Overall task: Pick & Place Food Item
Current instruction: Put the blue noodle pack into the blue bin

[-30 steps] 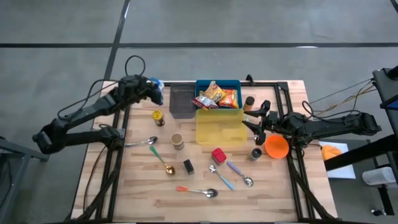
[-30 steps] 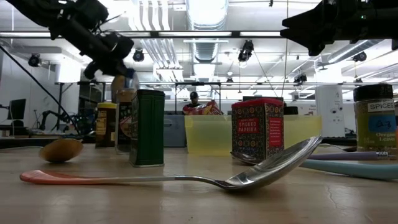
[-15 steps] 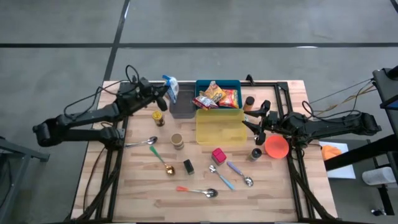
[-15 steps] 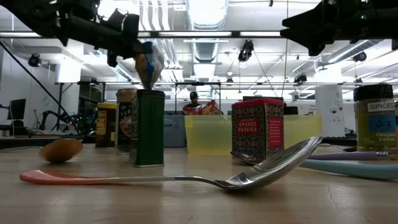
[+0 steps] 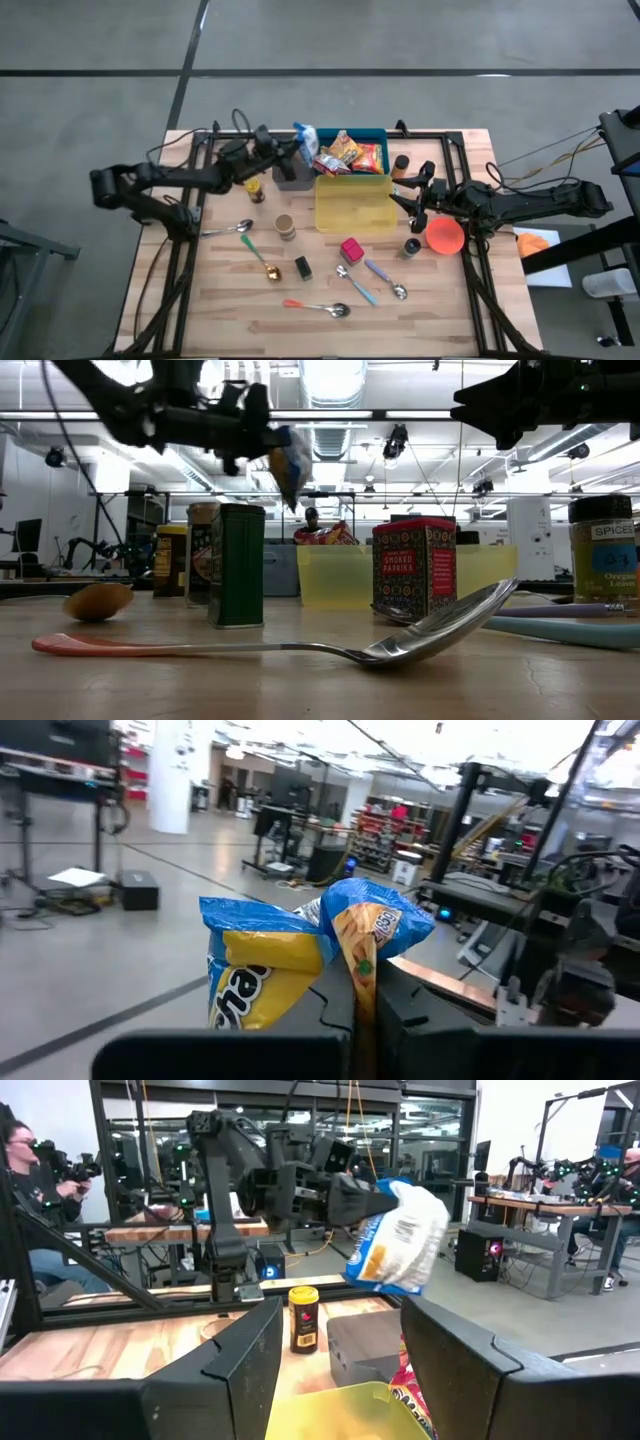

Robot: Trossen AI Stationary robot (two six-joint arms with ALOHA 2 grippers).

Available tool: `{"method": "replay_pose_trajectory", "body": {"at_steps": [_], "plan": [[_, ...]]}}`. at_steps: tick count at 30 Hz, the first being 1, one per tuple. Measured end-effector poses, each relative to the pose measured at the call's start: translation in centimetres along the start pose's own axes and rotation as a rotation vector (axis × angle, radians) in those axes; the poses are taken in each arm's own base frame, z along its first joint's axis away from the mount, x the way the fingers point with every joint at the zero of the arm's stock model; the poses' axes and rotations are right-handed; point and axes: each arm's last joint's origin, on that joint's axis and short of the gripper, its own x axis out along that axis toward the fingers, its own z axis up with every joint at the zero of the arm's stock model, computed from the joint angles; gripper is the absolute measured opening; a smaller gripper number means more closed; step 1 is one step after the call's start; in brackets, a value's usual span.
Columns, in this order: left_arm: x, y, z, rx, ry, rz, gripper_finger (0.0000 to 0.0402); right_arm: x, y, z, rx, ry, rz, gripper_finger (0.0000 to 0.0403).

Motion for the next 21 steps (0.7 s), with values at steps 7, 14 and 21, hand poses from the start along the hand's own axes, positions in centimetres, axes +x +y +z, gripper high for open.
{"method": "replay_pose_trajectory", "body": {"at_steps": [7, 14, 21], "plan": [[5.6, -0.8, 0.0, 0.004, 0.077, -0.064, 0.0007, 0.0, 0.0, 0.0, 0.000, 0.000, 0.000, 0.0203], [11.4, -1.3, -0.8, 0.071, 0.146, -0.069, 0.0007, 0.0, 0.0, 0.0, 0.000, 0.000, -0.001, 0.0203], [15.1, -1.3, -2.2, 0.115, 0.224, -0.066, 0.0007, 0.0, 0.0, 0.0, 0.000, 0.000, -0.001, 0.0203]]}}
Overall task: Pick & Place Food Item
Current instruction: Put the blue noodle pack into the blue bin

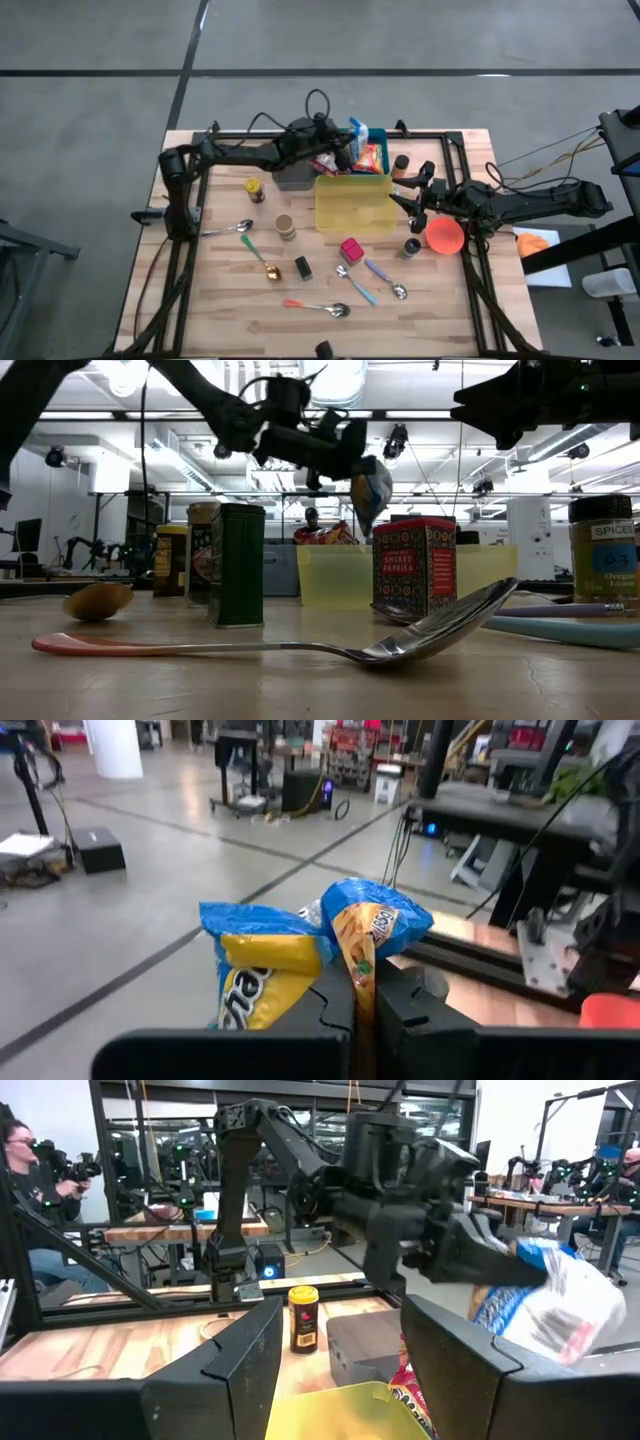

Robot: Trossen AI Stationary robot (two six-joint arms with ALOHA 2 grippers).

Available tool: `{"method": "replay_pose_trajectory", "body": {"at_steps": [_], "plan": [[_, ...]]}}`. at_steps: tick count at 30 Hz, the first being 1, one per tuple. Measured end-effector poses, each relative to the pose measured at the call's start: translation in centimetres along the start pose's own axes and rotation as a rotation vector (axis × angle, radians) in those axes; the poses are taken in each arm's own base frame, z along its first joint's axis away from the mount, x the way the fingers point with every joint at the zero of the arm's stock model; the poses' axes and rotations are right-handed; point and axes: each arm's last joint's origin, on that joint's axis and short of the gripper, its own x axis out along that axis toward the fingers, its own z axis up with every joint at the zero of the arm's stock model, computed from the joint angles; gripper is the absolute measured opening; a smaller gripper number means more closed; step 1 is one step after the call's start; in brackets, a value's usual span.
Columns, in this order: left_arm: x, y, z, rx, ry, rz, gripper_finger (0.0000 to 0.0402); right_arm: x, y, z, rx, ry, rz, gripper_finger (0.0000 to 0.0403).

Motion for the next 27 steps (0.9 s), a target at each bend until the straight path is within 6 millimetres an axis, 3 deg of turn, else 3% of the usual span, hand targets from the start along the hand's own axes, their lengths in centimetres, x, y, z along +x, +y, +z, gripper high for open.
{"method": "replay_pose_trajectory", "body": {"at_steps": [12, 22, 27], "plan": [[1.7, 0.3, -3.0, -0.001, 0.148, 0.020, 0.0007, 0.0, 0.0, 0.0, 0.000, 0.000, -0.001, 0.0203], [1.6, 0.7, -3.5, -0.028, 0.202, 0.042, 0.0010, 0.0, 0.0, 0.0, 0.000, 0.000, -0.001, 0.0203], [1.6, 0.7, -3.5, -0.029, 0.208, 0.029, 0.0054, 0.0, 0.0, 0.0, 0.000, 0.000, -0.001, 0.0203]]}}
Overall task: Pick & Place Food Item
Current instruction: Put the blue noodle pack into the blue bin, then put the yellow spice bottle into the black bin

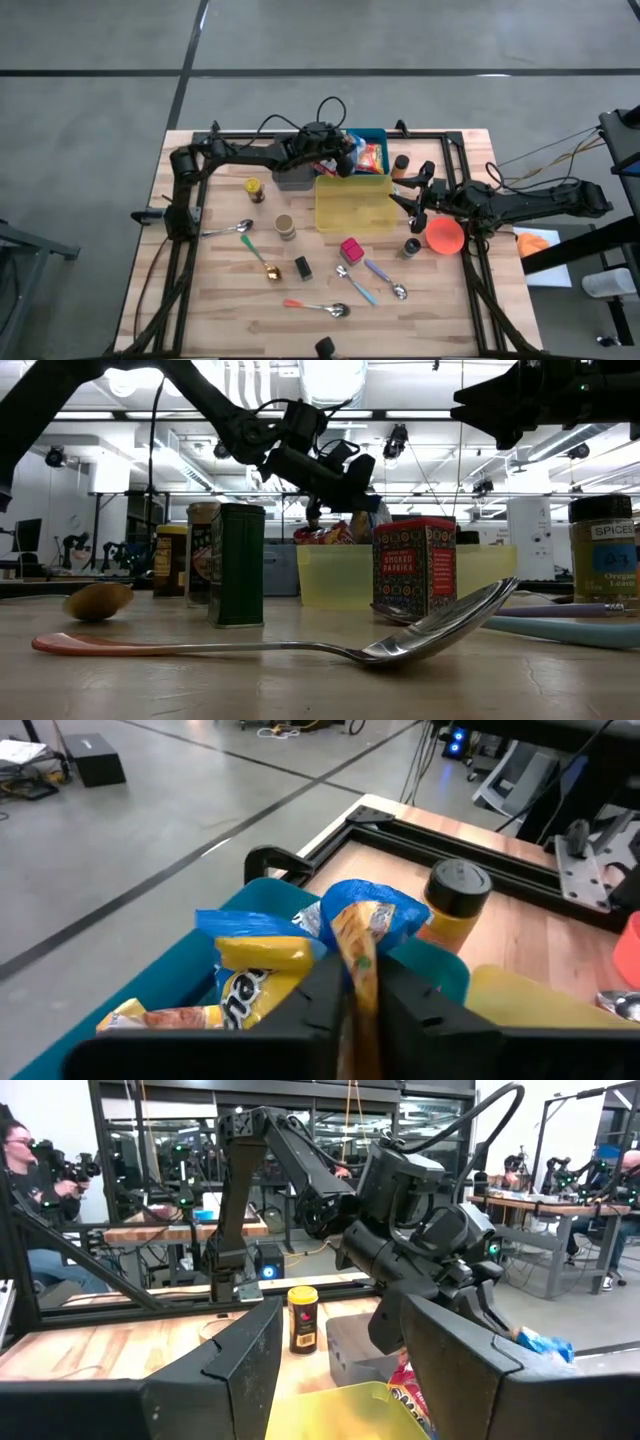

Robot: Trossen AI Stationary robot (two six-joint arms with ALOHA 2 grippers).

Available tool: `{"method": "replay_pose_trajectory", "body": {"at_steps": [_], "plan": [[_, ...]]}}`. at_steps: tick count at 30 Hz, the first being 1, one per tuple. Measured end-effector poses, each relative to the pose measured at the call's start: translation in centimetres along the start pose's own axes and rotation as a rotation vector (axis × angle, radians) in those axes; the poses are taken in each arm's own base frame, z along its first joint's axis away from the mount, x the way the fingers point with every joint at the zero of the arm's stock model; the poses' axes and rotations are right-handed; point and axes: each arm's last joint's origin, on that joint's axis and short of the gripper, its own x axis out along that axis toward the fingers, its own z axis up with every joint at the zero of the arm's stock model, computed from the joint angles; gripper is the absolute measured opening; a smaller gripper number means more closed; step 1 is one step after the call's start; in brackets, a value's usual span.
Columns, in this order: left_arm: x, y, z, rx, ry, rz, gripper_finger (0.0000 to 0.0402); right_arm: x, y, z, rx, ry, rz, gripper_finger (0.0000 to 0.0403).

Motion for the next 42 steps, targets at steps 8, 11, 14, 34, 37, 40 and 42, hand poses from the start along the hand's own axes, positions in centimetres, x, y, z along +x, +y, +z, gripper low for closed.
{"method": "replay_pose_trajectory", "body": {"at_steps": [8, 11, 14, 34, 37, 40, 42], "plan": [[0.0, -0.1, 0.0, 0.000, 0.000, -0.020, 0.0187, 0.0, 0.0, 0.0, 0.000, 0.000, 0.000, 0.0203], [0.0, -0.1, 0.0, 0.000, 0.000, -0.020, 0.0228, 0.0, 0.0, 0.0, 0.000, 0.000, 0.000, 0.0203], [0.0, -0.1, 0.0, 0.000, -0.001, -0.020, 0.0261, 0.0, 0.0, 0.0, 0.000, 0.000, 0.000, 0.0203], [-2.8, -1.1, 3.2, 0.043, -0.032, -0.070, 0.0311, 0.0, 0.0, 0.0, 0.000, 0.000, -0.001, 0.0203], [-4.2, -2.0, 4.1, 0.083, -0.020, -0.105, 0.0311, 0.0, 0.0, 0.0, 0.000, 0.000, -0.001, 0.0203], [-5.6, -3.1, 4.9, 0.122, -0.002, -0.127, 0.0311, 0.0, 0.0, 0.0, 0.000, 0.000, -0.001, 0.0203], [-6.6, -3.9, 5.5, 0.139, -0.010, -0.145, 0.0311, 0.0, 0.0, 0.0, 0.000, 0.000, -0.001, 0.0203]]}}
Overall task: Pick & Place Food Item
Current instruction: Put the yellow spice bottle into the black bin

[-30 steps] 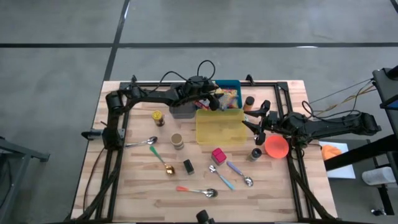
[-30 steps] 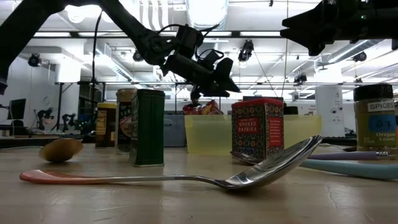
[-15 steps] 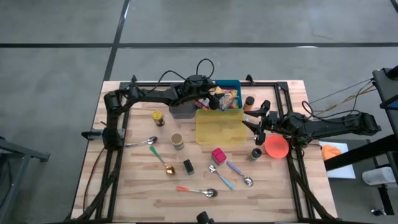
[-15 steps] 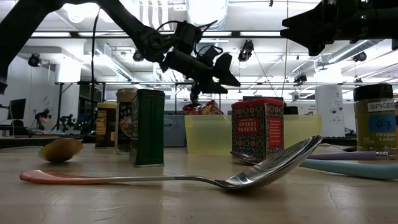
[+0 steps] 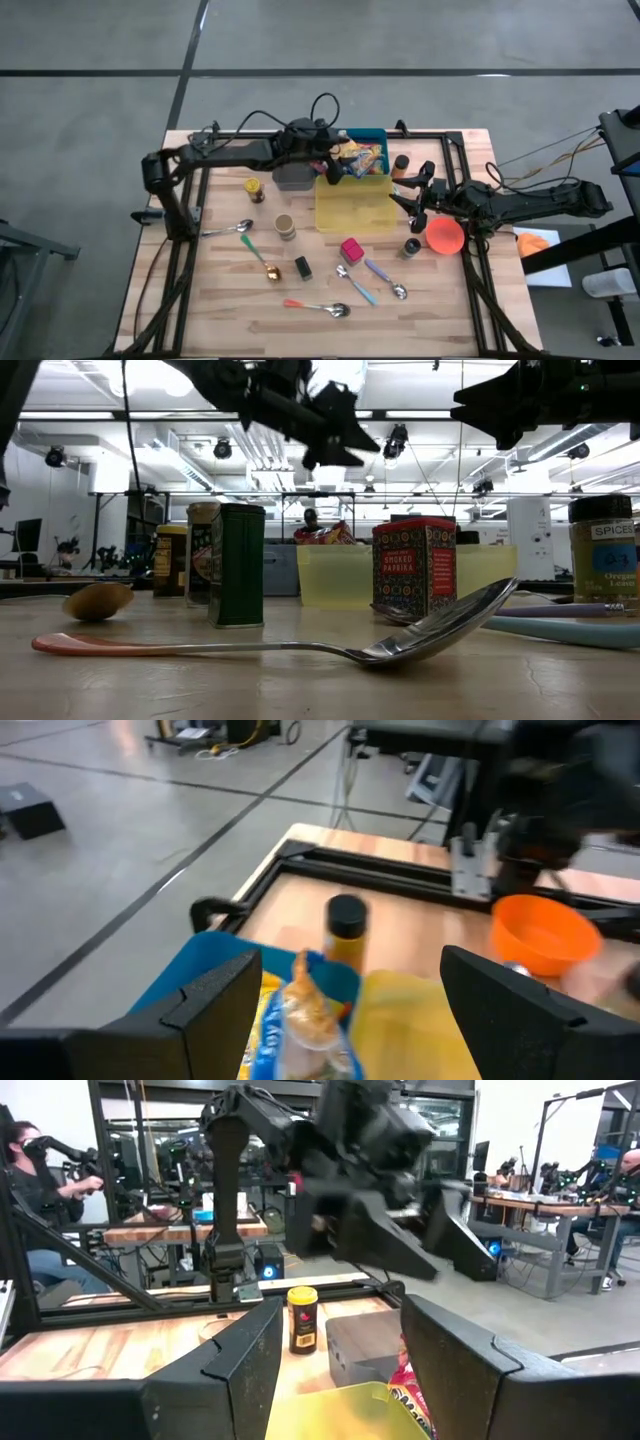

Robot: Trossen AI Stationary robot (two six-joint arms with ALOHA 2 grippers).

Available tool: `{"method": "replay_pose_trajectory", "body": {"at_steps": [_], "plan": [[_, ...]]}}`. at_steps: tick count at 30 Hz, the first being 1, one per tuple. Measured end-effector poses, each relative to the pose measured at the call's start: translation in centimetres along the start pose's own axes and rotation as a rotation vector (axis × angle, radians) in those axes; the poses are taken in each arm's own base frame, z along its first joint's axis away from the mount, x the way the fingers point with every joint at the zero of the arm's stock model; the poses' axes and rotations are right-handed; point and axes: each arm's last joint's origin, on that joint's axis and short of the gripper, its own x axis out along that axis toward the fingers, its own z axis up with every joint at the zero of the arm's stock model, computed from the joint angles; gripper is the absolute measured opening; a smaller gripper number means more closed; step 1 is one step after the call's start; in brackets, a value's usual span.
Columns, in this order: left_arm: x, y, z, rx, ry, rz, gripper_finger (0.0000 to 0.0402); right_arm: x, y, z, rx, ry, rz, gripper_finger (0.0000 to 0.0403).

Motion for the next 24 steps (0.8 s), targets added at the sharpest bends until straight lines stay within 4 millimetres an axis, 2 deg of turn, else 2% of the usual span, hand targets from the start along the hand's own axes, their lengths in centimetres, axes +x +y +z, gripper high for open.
{"method": "replay_pose_trajectory", "body": {"at_steps": [7, 10, 16, 24], "plan": [[-3.0, -2.6, 2.2, 0.050, -0.007, -0.041, 0.0311, 0.0, 0.0, 0.0, 0.000, 0.000, 0.000, 0.0203], [-4.5, -3.7, 2.2, 0.070, -0.014, -0.019, 0.0311, 0.0, 0.0, 0.0, 0.000, 0.000, 0.000, 0.0203], [-8.0, -5.5, -0.2, 0.095, -0.051, -0.005, 0.0311, 0.0, 0.0, 0.0, 0.000, 0.000, 0.000, 0.0203], [-14.5, -5.7, -3.7, 0.089, -0.091, -0.026, 0.0311, 0.0, 0.0, 0.0, 0.000, 0.000, 0.000, 0.0203]]}}
